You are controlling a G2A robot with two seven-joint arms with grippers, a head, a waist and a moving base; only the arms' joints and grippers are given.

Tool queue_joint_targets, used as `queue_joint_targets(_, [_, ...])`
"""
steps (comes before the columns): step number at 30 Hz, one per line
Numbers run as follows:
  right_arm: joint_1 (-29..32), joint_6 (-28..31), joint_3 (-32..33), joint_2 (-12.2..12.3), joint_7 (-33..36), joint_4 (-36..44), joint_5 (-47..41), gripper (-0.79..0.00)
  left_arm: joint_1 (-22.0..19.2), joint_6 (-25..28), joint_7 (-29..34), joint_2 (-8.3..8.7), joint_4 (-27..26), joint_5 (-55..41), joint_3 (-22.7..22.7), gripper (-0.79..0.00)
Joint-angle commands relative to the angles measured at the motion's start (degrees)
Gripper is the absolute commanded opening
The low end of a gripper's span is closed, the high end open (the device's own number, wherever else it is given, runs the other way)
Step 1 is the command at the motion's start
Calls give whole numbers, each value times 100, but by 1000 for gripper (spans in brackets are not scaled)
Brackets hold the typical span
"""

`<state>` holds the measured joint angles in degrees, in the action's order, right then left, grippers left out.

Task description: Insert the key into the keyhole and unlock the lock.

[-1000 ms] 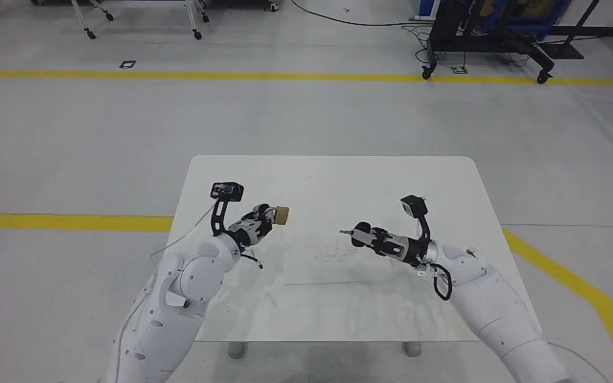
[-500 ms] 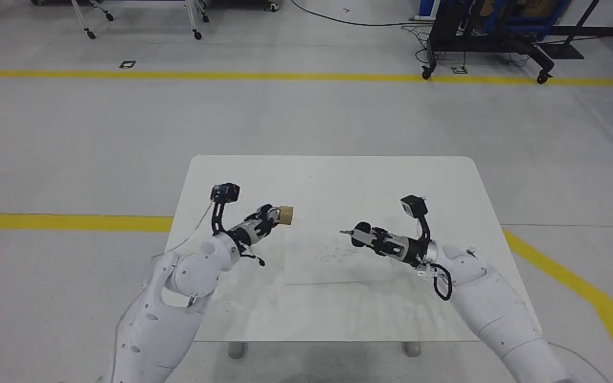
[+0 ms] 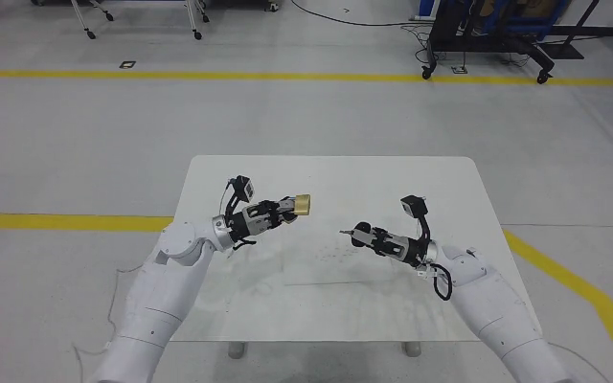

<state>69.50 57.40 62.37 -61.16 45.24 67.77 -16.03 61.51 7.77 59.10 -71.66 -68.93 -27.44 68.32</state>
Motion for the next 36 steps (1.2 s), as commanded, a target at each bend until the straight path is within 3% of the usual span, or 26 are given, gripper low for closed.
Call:
queue_joint_targets(1, [-18, -162, -72, -42, -261, 17, -95, -785, -94, 63, 206, -4, 180, 78, -91, -785])
queue_joint_targets(8, [-512, -125, -574, -292, -707, -507, -342, -785, -452, 230, 987, -46, 847, -123, -316, -785])
queue_joint_targets(17, [-1076, 60, -1123, -636, -1029, -1085, -632, -785, -772, 444, 1381, -119, 1269, 0, -684, -785])
queue_joint_targets(26, [-1238, 60, -1370, -822, -742, -1191, -779, -785, -941, 512, 1487, -154, 1518, -25, -824, -785])
queue_joint_targets(36, [-1198, 60, -1307, -799, 104, -1164, -1249, -785, -992, 471, 1393, -167, 1596, -34, -893, -785])
